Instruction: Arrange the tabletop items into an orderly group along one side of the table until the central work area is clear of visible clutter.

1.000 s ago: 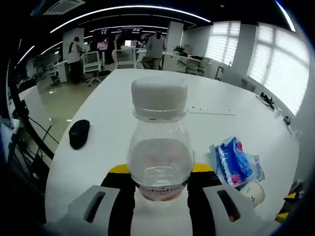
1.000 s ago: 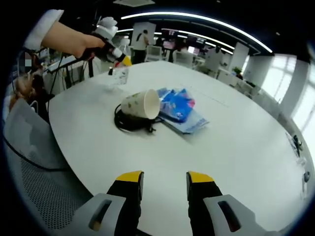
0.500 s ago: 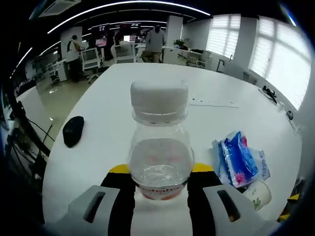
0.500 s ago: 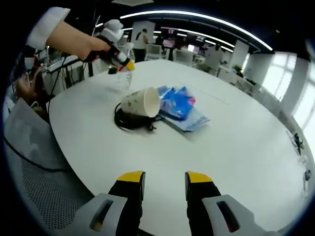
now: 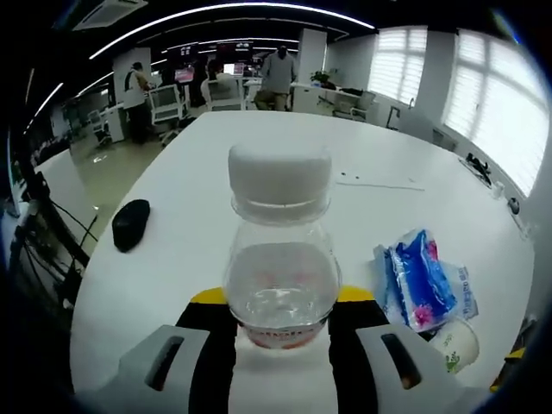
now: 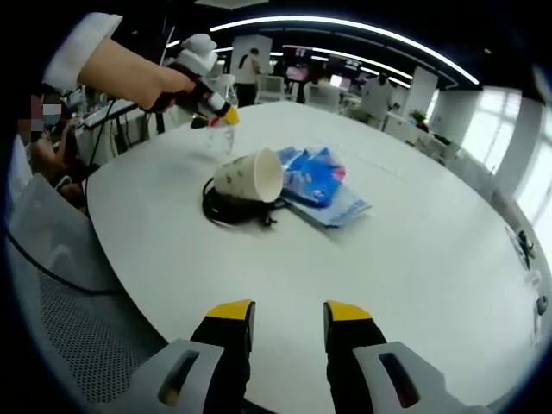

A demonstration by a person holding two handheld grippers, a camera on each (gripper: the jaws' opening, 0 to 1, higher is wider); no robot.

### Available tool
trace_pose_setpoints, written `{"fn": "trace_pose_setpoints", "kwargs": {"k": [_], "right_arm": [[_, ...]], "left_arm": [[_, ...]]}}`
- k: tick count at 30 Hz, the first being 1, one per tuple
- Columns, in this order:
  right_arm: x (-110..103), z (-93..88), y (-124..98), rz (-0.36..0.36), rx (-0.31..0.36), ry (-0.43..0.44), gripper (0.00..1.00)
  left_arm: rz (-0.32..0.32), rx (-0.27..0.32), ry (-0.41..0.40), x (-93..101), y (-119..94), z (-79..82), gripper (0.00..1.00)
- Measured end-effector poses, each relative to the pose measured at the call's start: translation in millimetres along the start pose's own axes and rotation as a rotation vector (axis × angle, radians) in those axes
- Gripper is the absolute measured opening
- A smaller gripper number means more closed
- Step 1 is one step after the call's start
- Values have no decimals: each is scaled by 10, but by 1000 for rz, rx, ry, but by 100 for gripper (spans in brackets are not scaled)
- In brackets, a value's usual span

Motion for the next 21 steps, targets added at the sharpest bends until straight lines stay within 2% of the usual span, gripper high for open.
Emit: {"fn": "trace_pose_setpoints", "kwargs": {"k": [6, 13, 14, 17, 21], "right_arm": [[-5, -5, 5, 3, 0, -1, 29], [-1, -11, 5, 3, 1, 1, 29], [-2, -14, -1, 3, -2, 2, 29], [8, -15, -1, 0, 0, 5, 29], [18, -13, -12, -5, 2, 11, 29]], "left_arm": [[-5, 9, 12, 12, -12, -51, 41], [-22, -2, -26, 55, -25, -106, 42], [-30, -12, -67, 83, -30, -131, 43], [-15, 26, -95, 67, -60, -88, 52], [-25, 34, -79, 86, -118, -72, 59]]}}
Point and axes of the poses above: the point that each gripper's makers call its tool centre point, and the gripper's own axes: y roughly forward along the fingers, x roughly to its right, z roughly out of its top, the point moved 2 cm from there along -y, roughly backward along the fingers, and after that the axes turned 2 degrees about -z, right-handed, at the moved point
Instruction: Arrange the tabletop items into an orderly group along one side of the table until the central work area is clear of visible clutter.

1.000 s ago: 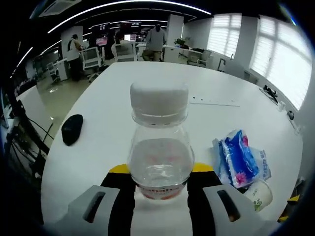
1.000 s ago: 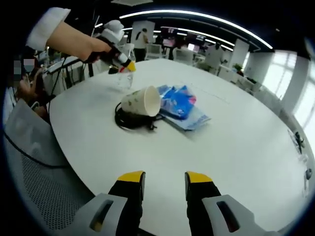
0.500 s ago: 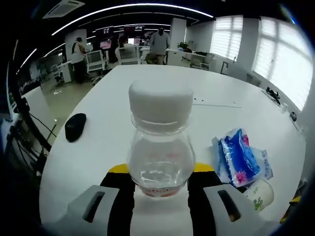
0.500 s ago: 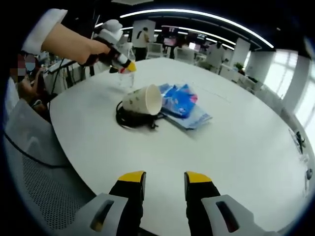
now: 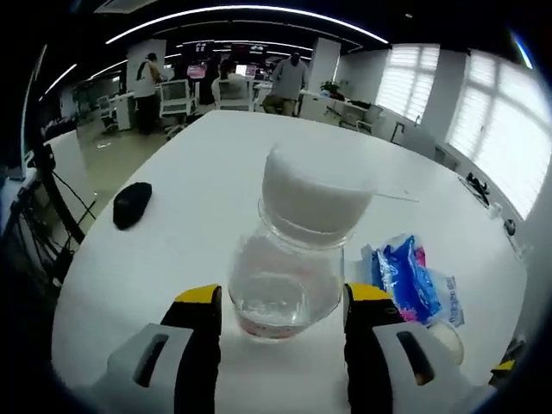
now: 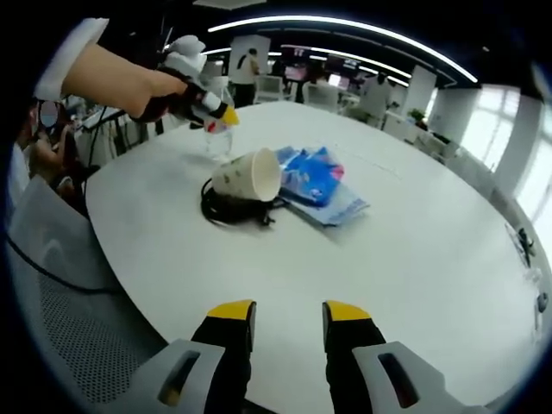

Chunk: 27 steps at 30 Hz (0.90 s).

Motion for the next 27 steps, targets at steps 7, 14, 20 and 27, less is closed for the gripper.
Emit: {"fn": "trace_pose_setpoints", "kwargs": {"k": [7, 14, 20, 27], "right_arm": [[10, 27, -34, -1, 13, 8, 29], [6, 46, -38, 0, 28, 14, 29], [7, 30, -45, 10, 26, 3, 29], [-49, 55, -39, 31, 40, 5, 29]], "left_arm": [[-73, 30, 26, 70, -219, -62, 77], [-139, 110, 69, -7, -544, -115, 95], [-155, 140, 109, -155, -915, -323, 100], [-165, 151, 190, -216, -1364, -631, 100]]}}
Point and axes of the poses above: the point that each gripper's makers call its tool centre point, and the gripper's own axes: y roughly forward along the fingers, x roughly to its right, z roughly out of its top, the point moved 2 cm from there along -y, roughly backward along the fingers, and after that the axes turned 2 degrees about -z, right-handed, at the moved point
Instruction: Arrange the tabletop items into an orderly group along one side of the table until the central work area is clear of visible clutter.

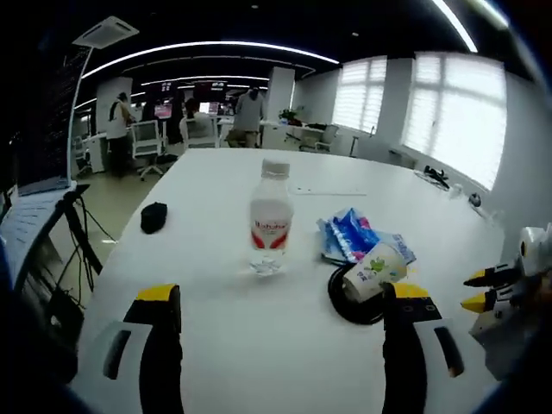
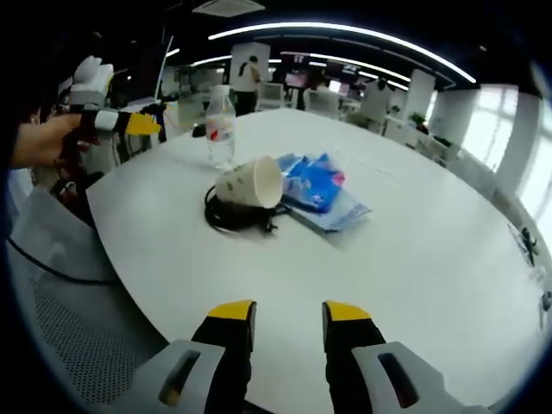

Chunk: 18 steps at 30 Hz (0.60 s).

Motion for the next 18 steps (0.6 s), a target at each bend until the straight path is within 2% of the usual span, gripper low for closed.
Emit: {"fn": "trace_pose_setpoints", "kwargs": {"k": [2, 6, 10, 12, 16, 18], "right_arm": [[-22, 11, -2, 6, 2, -13, 29], [-52, 36, -31, 24, 20, -3, 30], [-54, 18, -4, 27, 20, -3, 31], [-44, -3, 14, 24, 15, -2, 31], [-38, -37, 34, 23, 2, 0, 30], [-44, -65, 44, 25, -15, -4, 30]], "left_arm": [[-14, 6, 34, 125, -158, -79, 100], [-47, 25, 50, 192, -362, -151, 100], [-100, 131, 42, 371, -563, -106, 100], [-110, 146, 36, 412, -601, -150, 100], [-103, 143, 21, 449, -575, -286, 100], [-69, 91, 69, 427, -575, -368, 100]]}}
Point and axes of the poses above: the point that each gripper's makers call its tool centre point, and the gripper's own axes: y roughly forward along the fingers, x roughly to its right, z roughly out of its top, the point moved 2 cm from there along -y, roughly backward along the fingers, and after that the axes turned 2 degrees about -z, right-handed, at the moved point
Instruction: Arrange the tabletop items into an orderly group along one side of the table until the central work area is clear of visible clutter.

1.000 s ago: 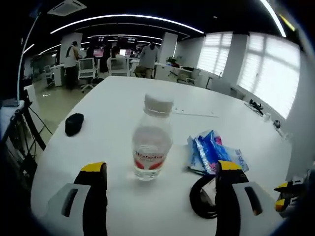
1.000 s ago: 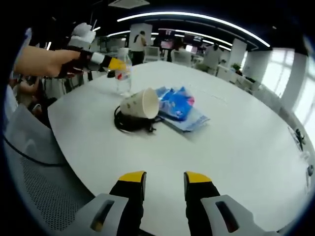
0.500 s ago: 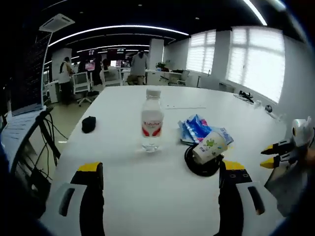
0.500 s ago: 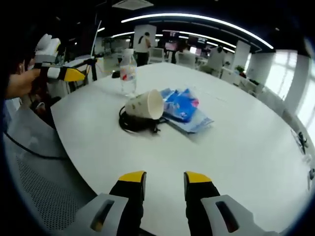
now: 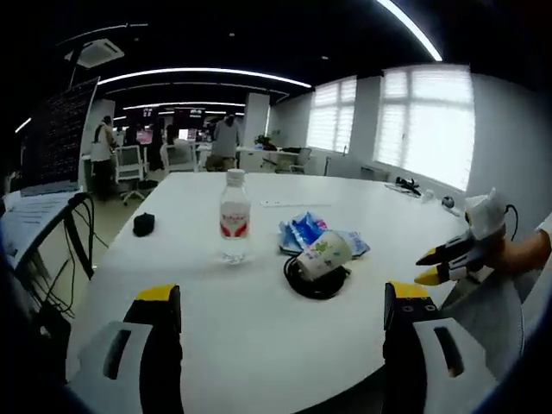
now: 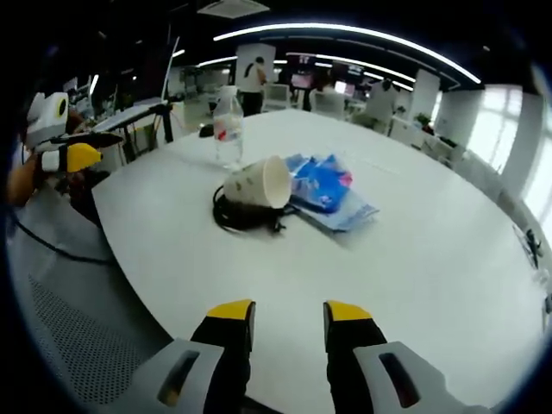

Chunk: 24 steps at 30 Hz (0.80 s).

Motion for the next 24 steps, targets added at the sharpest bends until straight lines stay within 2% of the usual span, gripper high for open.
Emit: {"fn": "trace_pose_setpoints", "kwargs": {"k": [4, 8, 11, 13, 15, 16, 18, 21, 24], "right_arm": [[-29, -32, 9, 6, -26, -22, 30], [-45, -44, 20, 18, -37, -28, 30], [-53, -49, 26, 21, -43, -34, 30], [-35, -49, 34, 17, -39, -32, 30], [-28, -52, 37, 16, -38, -28, 29], [-24, -66, 46, 17, -43, -24, 29], [-43, -89, 65, 26, -56, -10, 29], [-74, -81, 61, 34, -53, -31, 29], [-45, -26, 39, 31, -24, -23, 29]], "left_arm": [[6, 15, 15, -36, 53, 1, 100], [19, 0, -1, -47, 87, -14, 100], [32, -2, -10, -55, 119, 43, 100], [20, 27, -8, -13, 164, 121, 100], [6, 91, -23, 35, 222, 186, 100], [16, 81, -9, 32, 235, 125, 100], [47, -16, 35, 3, 217, -9, 100], [22, 22, 7, 38, 228, 32, 100], [35, 13, 14, 15, 228, 16, 100]]}}
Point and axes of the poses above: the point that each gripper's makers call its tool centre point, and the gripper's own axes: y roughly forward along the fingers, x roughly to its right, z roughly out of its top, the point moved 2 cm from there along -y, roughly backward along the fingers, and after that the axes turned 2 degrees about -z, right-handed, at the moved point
